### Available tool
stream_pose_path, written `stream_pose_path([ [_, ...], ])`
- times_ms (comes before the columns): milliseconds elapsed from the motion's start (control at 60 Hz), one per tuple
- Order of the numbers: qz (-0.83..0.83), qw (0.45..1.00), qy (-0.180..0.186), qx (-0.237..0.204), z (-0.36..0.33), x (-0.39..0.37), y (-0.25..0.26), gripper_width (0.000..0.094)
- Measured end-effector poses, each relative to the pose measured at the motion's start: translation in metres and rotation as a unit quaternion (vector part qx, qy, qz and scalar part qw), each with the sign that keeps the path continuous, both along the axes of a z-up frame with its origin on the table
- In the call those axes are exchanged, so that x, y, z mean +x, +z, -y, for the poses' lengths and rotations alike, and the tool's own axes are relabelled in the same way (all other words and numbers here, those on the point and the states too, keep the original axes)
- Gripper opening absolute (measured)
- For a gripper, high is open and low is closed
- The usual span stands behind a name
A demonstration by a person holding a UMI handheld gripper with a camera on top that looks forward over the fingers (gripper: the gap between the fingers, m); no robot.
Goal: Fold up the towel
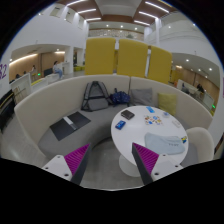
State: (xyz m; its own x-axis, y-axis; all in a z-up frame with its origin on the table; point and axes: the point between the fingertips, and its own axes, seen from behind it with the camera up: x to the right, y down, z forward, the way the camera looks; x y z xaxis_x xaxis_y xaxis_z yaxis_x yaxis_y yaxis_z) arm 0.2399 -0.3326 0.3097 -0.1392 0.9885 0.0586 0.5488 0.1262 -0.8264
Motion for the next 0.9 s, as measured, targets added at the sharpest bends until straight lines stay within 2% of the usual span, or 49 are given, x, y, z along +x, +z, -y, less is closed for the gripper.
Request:
stream_pose_path([
  [83,0.001,1.0,-0.021,0.002,-0.014,-0.007,-0.003,0.0866],
  [167,0.003,0.999,-0.05,0.009,-0.039,-0.043,-0.032,0.0865],
  [283,0.012,0.995,-0.094,0.01,-0.085,-0.052,-0.048,0.0867],
  [483,0.013,0.989,-0.14,0.048,-0.168,-0.073,-0.08,0.0866],
  [700,0.013,0.988,-0.147,0.035,-0.216,-0.127,-0.139,0.0868],
  [800,0.018,0.99,-0.138,0.022,-0.228,-0.16,-0.179,0.0869],
  [900,0.021,0.991,-0.126,0.028,-0.242,-0.194,-0.218,0.0867],
])
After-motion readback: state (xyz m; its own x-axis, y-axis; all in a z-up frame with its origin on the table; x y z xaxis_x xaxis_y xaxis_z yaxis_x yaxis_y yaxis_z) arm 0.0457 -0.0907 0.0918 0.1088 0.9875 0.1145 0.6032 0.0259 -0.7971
